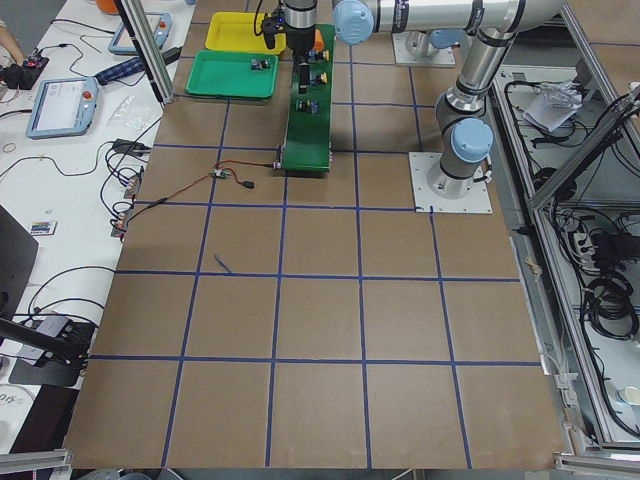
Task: Sort buttons by color to trays
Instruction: 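Grasp the yellow-capped button on the belt with the right gripper, then carry the yellow-capped button into the yellow tray and release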
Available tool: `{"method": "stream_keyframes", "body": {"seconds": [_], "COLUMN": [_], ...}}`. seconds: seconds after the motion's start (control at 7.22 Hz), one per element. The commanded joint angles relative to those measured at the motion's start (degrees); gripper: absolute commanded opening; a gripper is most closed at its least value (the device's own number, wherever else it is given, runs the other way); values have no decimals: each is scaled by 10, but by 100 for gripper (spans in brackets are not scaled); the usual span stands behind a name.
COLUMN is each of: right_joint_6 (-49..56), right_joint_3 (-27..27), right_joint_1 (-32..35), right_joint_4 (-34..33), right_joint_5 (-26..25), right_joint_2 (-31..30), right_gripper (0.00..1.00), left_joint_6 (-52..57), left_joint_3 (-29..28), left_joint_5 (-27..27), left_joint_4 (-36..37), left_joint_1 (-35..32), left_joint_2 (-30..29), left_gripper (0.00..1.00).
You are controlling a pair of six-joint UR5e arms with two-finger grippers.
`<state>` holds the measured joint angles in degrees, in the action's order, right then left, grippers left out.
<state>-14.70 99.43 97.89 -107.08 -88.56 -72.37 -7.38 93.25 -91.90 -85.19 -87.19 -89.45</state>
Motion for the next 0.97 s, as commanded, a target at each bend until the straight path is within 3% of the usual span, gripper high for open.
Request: {"method": "stream_keyframes", "body": {"seconds": [0.0, 0.28, 0.42, 0.55, 0.83], "right_joint_6": [4, 63, 107, 131, 234], "right_joint_3": [-52, -124, -136, -137, -138], "right_joint_1": [-21, -93, -117, -140, -216], "right_joint_4": [-14, -36, -67, -141, -175], "right_joint_5": [-6, -7, -33, -60, -61], "right_joint_2": [-23, 33, 64, 95, 138], "right_gripper": [0, 0, 0, 0, 0], "left_joint_6": [0, 0, 0, 0, 0], "left_joint_3": [1, -1, 0, -1, -1], "left_joint_5": [1, 2, 1, 1, 0], "left_joint_4": [-1, 0, -1, -1, -10], "left_joint_1": [0, 0, 0, 0, 0], "left_joint_2": [0, 0, 0, 1, -1], "left_gripper": [100, 100, 100, 100, 100]}}
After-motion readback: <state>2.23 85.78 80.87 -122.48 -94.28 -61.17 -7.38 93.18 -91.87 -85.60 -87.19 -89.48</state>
